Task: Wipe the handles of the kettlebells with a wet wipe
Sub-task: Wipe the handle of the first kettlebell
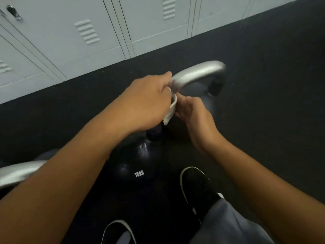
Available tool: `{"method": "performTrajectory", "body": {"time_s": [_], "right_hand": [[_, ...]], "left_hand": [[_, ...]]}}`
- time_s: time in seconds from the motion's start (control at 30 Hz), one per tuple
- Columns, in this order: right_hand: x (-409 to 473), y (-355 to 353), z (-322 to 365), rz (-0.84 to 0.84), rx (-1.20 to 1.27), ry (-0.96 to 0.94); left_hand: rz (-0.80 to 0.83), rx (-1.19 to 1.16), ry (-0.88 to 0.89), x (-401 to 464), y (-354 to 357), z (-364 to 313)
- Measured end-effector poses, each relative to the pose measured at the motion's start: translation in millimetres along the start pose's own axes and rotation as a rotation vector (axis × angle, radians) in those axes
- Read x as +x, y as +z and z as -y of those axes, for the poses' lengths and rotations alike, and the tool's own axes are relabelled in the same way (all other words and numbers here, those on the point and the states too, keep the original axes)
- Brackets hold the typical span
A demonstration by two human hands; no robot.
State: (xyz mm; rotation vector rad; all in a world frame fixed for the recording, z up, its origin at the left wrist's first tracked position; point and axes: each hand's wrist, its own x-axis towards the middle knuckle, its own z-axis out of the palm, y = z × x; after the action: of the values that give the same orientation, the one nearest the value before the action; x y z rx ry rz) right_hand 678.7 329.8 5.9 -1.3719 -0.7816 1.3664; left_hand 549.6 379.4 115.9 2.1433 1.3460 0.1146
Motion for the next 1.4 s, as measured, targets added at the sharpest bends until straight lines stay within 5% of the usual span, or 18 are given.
{"method": "performTrajectory", "body": {"time_s": [0.3, 0.87, 1.4], "right_hand": [[15.4, -1.5, -1.3, 0.008, 0.051, -0.019], [1.7, -3.8, -15.7, 0.023, 0.230, -0.082], [5.6, -2.7, -13.9, 0.078, 0.120, -0.085]], "left_hand": [[0.105, 0.305, 0.064, 10.5, -8.6, 6.7], [0.124, 0.266, 0.138, 1.6, 6.9, 20.3], [0.156, 0.300, 0.125, 5.0, 4.8, 21.4]]}}
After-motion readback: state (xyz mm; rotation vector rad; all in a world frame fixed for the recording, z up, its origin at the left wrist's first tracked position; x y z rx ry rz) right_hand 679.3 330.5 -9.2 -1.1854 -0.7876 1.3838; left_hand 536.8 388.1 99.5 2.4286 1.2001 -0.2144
